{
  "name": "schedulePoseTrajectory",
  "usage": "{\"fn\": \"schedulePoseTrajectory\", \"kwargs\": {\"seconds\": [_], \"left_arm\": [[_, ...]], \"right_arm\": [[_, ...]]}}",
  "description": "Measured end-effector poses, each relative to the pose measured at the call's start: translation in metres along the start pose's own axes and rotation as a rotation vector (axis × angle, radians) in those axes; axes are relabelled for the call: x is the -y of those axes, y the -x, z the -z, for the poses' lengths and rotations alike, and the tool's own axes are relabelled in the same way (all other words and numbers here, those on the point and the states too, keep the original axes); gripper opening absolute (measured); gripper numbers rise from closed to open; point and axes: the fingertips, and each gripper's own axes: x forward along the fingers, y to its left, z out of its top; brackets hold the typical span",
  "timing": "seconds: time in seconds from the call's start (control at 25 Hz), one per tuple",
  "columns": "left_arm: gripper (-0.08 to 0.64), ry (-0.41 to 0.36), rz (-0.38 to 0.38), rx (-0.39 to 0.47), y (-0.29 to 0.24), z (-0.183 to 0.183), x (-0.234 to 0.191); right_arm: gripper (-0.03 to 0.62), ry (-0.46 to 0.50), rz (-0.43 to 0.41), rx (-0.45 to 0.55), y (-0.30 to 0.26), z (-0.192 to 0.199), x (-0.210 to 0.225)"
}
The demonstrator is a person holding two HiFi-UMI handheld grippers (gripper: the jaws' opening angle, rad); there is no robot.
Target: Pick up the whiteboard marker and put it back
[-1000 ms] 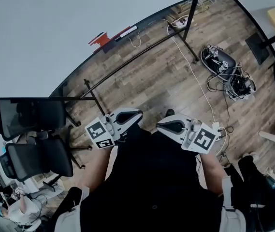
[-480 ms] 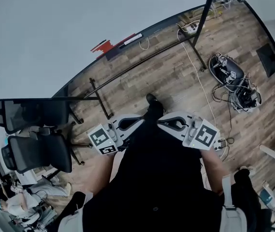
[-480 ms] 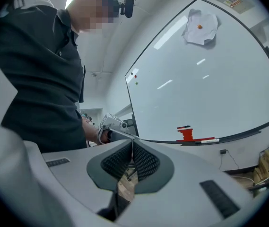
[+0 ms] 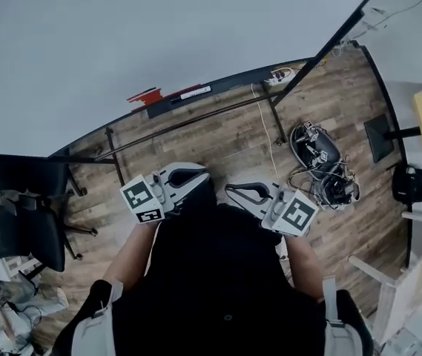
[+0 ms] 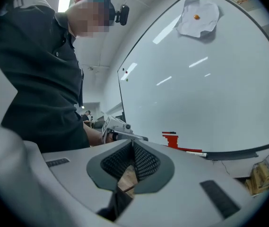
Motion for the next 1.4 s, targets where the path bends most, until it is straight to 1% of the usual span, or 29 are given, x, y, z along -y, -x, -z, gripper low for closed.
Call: {"fn": "schedulePoseTrajectory", "kwargs": {"seconds": [0.16,0.36,0.44,0.56,0.68,0.8,0.92,1.0,1.08,1.16,1.28,1.4], "left_arm": [[0.011,-0.012,-0.015,0.027,0.001,-0.034,-0.038],[0.012,-0.033,-0.015,-0.007,0.004,-0.059,-0.076],[0.012,-0.049,-0.025,-0.007,0.004,-0.066,-0.091],[0.012,-0.077,-0.052,0.019,0.007,-0.078,-0.11],[0.012,-0.089,-0.082,0.038,0.009,-0.081,-0.126],[0.012,-0.08,-0.119,0.046,0.01,-0.077,-0.137],[0.012,-0.088,-0.171,0.052,0.013,-0.075,-0.151],[0.012,-0.094,-0.223,0.066,0.015,-0.074,-0.163],[0.011,-0.092,-0.288,0.089,0.019,-0.08,-0.173],[0.012,-0.104,-0.347,0.102,0.022,-0.086,-0.18],[0.012,-0.122,-0.387,0.124,0.032,-0.087,-0.189],[0.012,-0.125,-0.398,0.131,0.043,-0.086,-0.192]], "right_arm": [[0.02,0.019,-0.015,0.004,-0.027,-0.023,0.038],[0.021,0.044,0.012,-0.027,-0.063,-0.037,0.091],[0.021,0.083,0.008,-0.072,-0.076,-0.035,0.11],[0.021,0.179,0.004,-0.164,-0.093,-0.028,0.133],[0.021,0.242,0.007,-0.234,-0.101,-0.021,0.153],[0.021,0.276,-0.002,-0.285,-0.104,-0.016,0.171],[0.021,0.298,-0.015,-0.307,-0.108,-0.016,0.188],[0.023,0.315,-0.052,-0.332,-0.113,-0.015,0.195],[0.023,0.341,-0.11,-0.365,-0.12,-0.011,0.199],[0.023,0.349,-0.146,-0.386,-0.126,-0.003,0.207],[0.023,0.33,-0.141,-0.407,-0.14,0.012,0.222],[0.023,0.354,-0.128,-0.457,-0.15,0.03,0.231]]}}
